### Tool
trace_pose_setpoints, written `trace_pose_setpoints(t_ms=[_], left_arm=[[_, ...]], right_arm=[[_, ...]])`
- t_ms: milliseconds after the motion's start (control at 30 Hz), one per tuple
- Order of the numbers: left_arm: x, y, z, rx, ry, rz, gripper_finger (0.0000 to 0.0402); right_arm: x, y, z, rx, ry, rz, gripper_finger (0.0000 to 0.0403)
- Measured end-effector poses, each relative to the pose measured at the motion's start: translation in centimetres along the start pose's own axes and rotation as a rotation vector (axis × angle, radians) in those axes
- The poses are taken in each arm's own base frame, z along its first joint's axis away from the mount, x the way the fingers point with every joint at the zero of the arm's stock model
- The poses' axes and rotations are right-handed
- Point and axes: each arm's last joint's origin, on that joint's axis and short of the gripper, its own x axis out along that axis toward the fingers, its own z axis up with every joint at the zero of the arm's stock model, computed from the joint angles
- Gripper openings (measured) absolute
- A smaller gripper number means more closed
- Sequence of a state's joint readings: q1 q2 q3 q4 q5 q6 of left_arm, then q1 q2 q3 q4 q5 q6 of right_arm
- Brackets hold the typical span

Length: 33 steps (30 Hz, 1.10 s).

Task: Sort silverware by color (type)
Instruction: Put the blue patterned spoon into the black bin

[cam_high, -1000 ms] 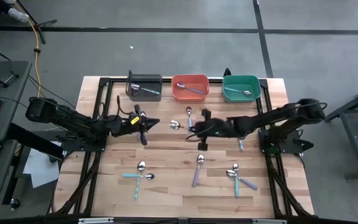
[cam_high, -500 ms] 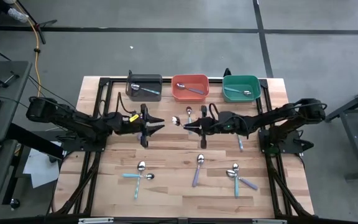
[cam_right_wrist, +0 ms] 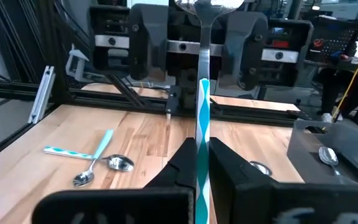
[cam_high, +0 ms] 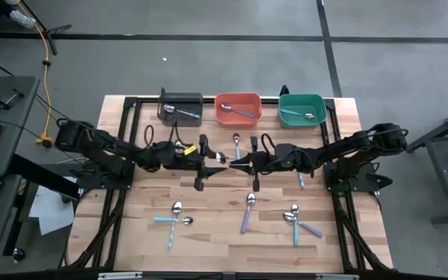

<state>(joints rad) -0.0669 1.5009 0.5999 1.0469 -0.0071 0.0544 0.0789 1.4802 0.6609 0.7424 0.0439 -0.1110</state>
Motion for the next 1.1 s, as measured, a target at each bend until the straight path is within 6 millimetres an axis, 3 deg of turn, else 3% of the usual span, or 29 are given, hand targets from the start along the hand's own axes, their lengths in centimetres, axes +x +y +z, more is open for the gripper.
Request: trace_pose_setpoints(t_ms=[333,700,900,1100], left_arm=[[1.3,0.0,0.3,0.028,-0.017,-0.001,0.0142],[1.4,0.0,0.2,0.029,-0.014,-0.001,0.0010],[1.3,0.2,0.2,0.023,-0.010,0.056,0.0008],[0.9,1.6,1.2,-0.091,-0.042,0.278,0.0006]], right_arm=[[0.0,0.0,0.0,-0.002,0.003,0.000,0.0002],[0.0,0.0,-0.1,-0.001,0.006,0.002,0.0004],[0.0,-0.1,-0.1,0.005,0.010,-0.029,0.0026],[-0.1,-0.5,-0.4,0.000,0.059,-0.194,0.0059]])
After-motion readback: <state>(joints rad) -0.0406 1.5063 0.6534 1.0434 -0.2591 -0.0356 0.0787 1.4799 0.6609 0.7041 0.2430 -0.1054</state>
